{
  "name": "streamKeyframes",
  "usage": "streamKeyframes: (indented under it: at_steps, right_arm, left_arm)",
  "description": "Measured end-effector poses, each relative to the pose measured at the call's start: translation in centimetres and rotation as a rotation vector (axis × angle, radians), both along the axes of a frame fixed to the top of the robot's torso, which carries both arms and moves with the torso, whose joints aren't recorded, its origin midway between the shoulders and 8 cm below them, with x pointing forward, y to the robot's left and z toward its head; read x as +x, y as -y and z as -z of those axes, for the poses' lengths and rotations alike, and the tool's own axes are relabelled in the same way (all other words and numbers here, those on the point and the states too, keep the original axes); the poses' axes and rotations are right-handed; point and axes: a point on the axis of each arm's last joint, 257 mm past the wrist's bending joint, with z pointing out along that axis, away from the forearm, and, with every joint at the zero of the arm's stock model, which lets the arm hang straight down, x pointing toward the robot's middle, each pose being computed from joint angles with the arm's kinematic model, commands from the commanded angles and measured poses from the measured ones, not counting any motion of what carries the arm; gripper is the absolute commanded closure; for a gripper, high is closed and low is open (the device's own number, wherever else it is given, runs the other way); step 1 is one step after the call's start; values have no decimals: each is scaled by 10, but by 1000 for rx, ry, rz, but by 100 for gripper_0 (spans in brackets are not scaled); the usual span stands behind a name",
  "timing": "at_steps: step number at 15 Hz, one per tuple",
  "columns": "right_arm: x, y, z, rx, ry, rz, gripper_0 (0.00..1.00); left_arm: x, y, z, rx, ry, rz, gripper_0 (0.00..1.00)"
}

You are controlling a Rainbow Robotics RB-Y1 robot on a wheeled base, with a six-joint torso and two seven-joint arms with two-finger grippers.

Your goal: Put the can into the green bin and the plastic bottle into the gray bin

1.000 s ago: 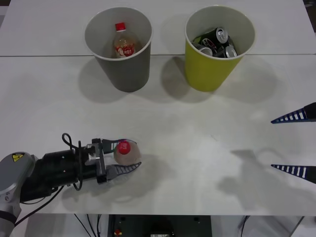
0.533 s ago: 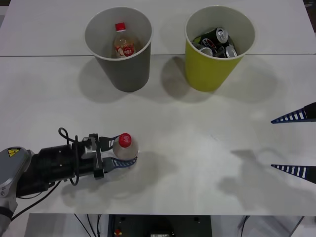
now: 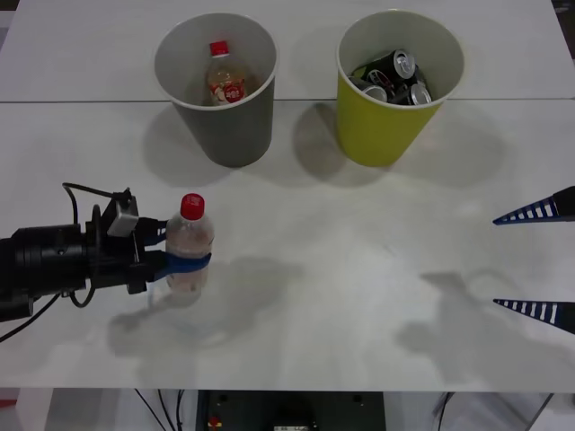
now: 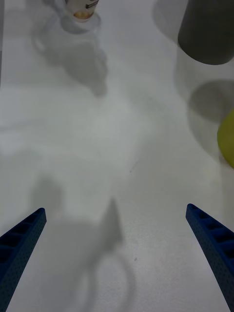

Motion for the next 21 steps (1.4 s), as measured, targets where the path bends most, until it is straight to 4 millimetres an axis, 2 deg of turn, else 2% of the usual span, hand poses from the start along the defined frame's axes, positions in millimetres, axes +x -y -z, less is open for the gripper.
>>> streamKeyframes:
  at_steps: [6, 9, 12, 14, 16, 21]
  right_arm:
    - [0, 0, 0, 0, 0, 0, 0]
    - [0, 0, 0, 0, 0, 0, 0]
    - [0, 0, 0, 0, 0, 0, 0]
    - [0, 0, 0, 0, 0, 0, 0]
    - [0, 0, 0, 0, 0, 0, 0]
    - [0, 0, 0, 0, 0, 0, 0]
  left_arm:
    - [5, -56, -37, 242, -184, -140, 100]
    - [5, -88, -68, 387, -271, -198, 100]
    - [9, -106, -105, 463, -314, -256, 100]
    - [14, -106, -125, 470, -331, -293, 100]
    - [22, -96, -142, 501, -336, -312, 100]
    - [65, -70, -192, 611, -282, -273, 100]
